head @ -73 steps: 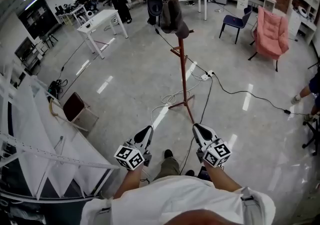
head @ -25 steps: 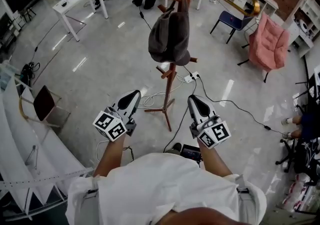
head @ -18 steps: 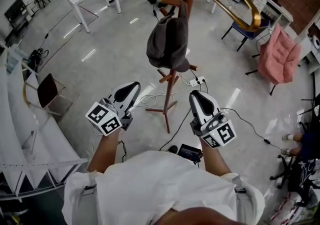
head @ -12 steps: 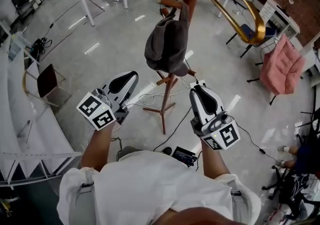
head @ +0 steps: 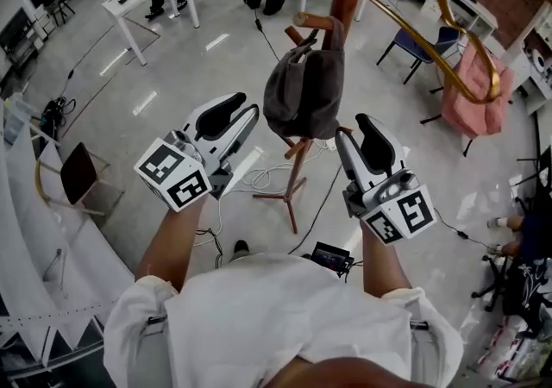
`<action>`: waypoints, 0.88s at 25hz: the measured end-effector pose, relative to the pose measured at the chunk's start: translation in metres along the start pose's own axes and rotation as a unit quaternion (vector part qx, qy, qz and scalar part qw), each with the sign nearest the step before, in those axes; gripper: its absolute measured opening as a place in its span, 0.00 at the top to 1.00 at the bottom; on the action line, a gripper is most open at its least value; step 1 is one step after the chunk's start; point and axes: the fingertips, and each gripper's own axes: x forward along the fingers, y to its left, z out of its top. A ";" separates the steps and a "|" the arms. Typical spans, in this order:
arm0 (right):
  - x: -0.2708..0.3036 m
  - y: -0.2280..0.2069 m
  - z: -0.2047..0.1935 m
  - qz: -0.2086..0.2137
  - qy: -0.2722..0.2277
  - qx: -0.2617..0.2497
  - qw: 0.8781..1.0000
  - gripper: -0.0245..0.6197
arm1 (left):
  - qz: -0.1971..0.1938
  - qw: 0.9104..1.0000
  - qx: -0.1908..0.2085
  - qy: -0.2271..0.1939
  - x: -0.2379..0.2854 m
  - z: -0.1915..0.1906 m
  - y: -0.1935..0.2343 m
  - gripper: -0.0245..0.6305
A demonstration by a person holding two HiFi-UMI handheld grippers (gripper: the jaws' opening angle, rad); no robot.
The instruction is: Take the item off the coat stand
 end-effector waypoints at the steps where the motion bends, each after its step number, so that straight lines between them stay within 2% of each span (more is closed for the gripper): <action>1: 0.005 0.001 0.002 -0.007 0.005 -0.004 1.000 0.71 | -0.016 1.000 0.002 0.002 0.004 0.003 0.003 0.76; 3: 0.011 0.002 0.006 -0.022 0.011 -0.005 1.000 0.71 | -0.045 0.999 0.003 0.004 0.013 0.007 0.009 0.74; 7: 0.015 -0.010 0.016 -0.046 0.033 -0.002 0.998 0.71 | -0.092 0.995 -0.002 0.035 0.037 0.005 0.007 0.69; 10: 0.017 -0.013 0.012 -0.052 0.048 0.001 0.997 0.71 | -0.109 0.993 -0.013 0.042 0.046 -0.004 0.014 0.67; 15: 0.024 -0.021 0.011 -0.070 0.043 0.016 0.996 0.71 | -0.146 0.985 -0.051 0.082 0.064 -0.026 0.029 0.67; 19: 0.028 -0.022 0.009 -0.075 0.053 0.022 0.996 0.71 | -0.170 0.978 -0.082 0.086 0.072 -0.027 0.034 0.67; 22: 0.031 -0.021 0.004 -0.077 0.066 0.023 0.995 0.71 | -0.193 0.973 -0.086 0.098 0.076 -0.031 0.031 0.67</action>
